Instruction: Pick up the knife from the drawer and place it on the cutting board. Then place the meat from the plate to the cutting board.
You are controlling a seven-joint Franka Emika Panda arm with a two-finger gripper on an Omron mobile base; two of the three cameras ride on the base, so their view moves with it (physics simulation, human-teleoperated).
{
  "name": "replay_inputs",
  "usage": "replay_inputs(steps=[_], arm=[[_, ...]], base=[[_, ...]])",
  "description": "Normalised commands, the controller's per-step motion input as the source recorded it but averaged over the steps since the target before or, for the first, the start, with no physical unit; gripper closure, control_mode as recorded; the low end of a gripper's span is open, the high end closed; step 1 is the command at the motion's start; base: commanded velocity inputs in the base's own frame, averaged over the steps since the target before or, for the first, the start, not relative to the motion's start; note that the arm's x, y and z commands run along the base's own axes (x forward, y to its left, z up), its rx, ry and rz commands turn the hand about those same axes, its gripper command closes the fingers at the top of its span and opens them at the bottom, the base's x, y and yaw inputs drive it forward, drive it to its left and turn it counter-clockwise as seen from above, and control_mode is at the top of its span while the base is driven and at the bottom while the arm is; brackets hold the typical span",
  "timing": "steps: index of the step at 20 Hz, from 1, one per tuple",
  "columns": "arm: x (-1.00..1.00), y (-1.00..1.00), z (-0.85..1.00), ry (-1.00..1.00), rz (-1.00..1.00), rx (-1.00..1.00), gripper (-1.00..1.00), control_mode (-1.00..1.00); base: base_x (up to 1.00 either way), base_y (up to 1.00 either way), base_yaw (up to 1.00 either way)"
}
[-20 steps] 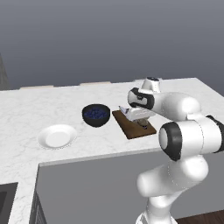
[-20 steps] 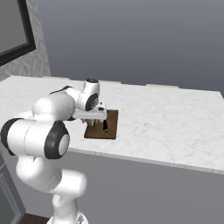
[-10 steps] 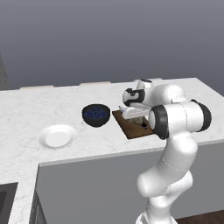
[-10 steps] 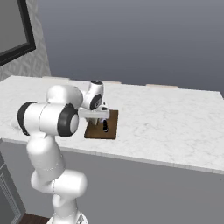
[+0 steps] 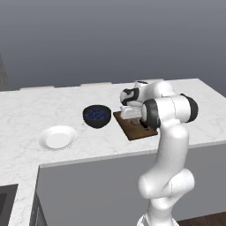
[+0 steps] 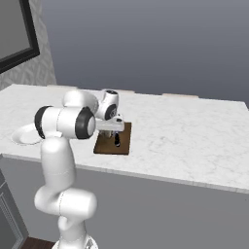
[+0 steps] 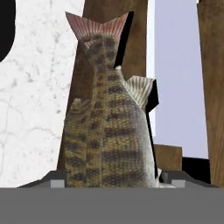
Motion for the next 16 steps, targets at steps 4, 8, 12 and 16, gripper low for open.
replay_inputs(steps=[4,8,12,16], arm=[[0.43,0.02,-0.41,0.10,0.00,0.00,-1.00,-1.00],[0.23,0.00,-0.24,0.04,0.00,0.00,-1.00,-1.00],[-0.20,0.00,0.14,-0.06,0.00,-0.11,-1.00,-1.00],[-0.57,0.00,0.46,-0.09,0.03,-0.15,-1.00,-1.00]], base=[[0.00,0.00,0.00],[0.00,0.00,0.00],[0.00,0.00,0.00],[0.00,0.00,0.00]])
